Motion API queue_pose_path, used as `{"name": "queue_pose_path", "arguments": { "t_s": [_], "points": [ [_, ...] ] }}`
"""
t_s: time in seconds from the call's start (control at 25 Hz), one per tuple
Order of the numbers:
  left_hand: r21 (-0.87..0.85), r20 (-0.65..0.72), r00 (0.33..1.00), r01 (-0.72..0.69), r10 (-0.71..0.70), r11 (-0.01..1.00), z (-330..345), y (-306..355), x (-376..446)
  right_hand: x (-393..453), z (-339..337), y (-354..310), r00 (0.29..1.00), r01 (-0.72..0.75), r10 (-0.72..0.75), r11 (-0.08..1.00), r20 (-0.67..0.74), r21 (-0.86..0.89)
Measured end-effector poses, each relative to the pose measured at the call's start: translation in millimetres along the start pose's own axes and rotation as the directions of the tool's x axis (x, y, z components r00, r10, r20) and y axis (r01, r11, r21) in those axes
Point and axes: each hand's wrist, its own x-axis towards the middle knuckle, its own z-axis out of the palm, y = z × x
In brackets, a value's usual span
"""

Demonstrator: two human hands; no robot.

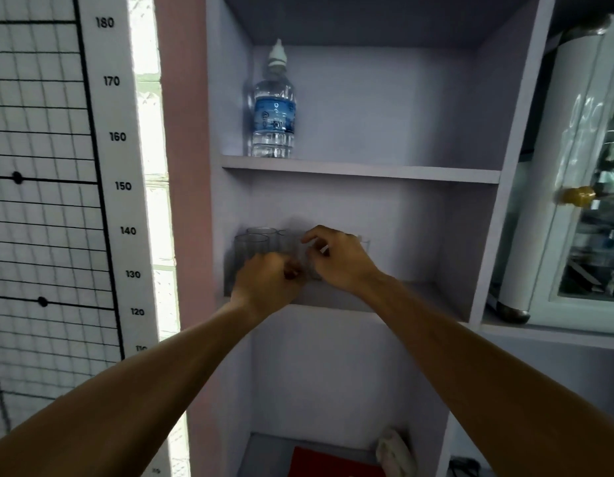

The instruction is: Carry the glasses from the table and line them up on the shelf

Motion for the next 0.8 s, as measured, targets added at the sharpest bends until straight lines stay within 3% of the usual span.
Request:
{"name": "queue_pose_path", "arguments": {
  "t_s": [0.16,0.32,0.48,0.64,0.8],
  "points": [
    [0.036,-0.041,0.996,-0.071,0.073,0.997,-25,-25,-8,17,29,-26,0.989,0.056,-0.063,0.997,0.135,0.058],
    [0.034,-0.102,0.994,-0.026,0.03,0.999,-40,-33,-15,24,44,-39,0.977,0.043,-0.057,0.997,0.204,0.07],
    [0.115,-0.124,0.985,-0.107,0.121,0.988,-35,-28,-17,21,36,-41,0.983,0.01,-0.014,1.0,0.183,0.024],
    [0.065,-0.151,0.987,-0.047,0.056,0.997,-20,-18,-12,8,16,-30,0.986,-0.028,0.025,1.0,0.168,0.014],
    [-0.016,-0.182,0.979,-0.096,0.091,0.995,3,9,-5,-10,-13,-11,0.99,-0.089,0.088,0.996,0.106,0.011]
  ]
}}
